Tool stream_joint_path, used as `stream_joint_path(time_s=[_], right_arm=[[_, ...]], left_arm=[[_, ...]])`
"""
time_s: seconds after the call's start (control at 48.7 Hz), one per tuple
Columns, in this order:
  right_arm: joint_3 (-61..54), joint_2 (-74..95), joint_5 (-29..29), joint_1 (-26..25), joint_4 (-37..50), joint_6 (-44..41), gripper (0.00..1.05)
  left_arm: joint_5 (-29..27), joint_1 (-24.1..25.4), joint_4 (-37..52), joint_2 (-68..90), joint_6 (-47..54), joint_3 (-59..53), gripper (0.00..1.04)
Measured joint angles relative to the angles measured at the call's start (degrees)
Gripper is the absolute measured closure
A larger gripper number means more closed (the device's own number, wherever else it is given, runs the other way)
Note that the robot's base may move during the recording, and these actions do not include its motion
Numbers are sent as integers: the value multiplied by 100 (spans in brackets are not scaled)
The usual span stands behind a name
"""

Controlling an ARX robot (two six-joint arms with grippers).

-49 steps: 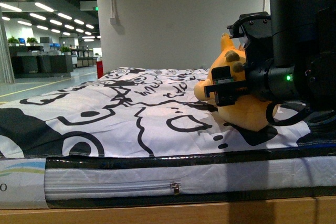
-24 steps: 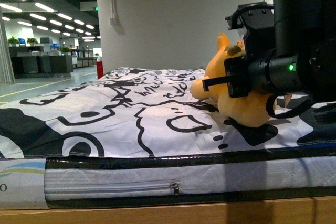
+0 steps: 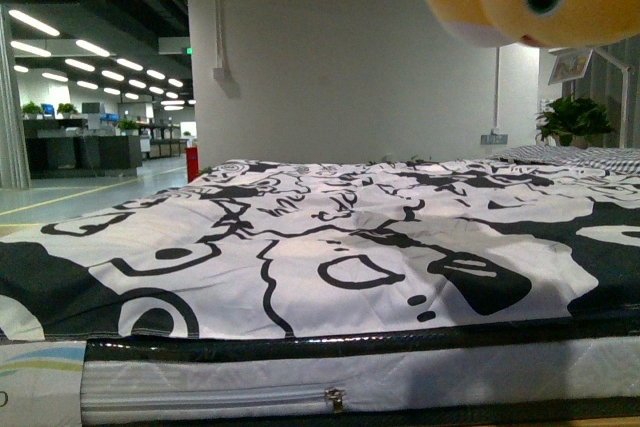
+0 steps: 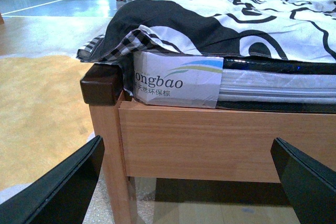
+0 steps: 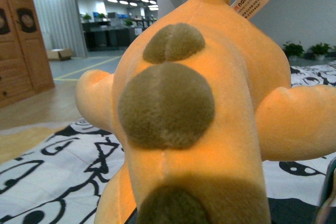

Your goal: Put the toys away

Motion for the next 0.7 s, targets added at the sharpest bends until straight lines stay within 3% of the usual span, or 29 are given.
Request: stream_joint_path(time_s=[0.246,0.328,0.534,0.698], right_arm=[[-1838,-2444,-1705,-1329,-142,804,97],[-2437,-2997,-1989,-1727,-136,997,97],[-3687,-4203,-2203,-2170,-481,1375,97],[-4489,-5283,-1676,-1679,-1141,1185,97]], left_arm=[[-2,0,2,0,0,0,6],[0,0,2,0,0,0,6],[-2,0,2,0,0,0,6],[0,0,2,0,0,0,6]])
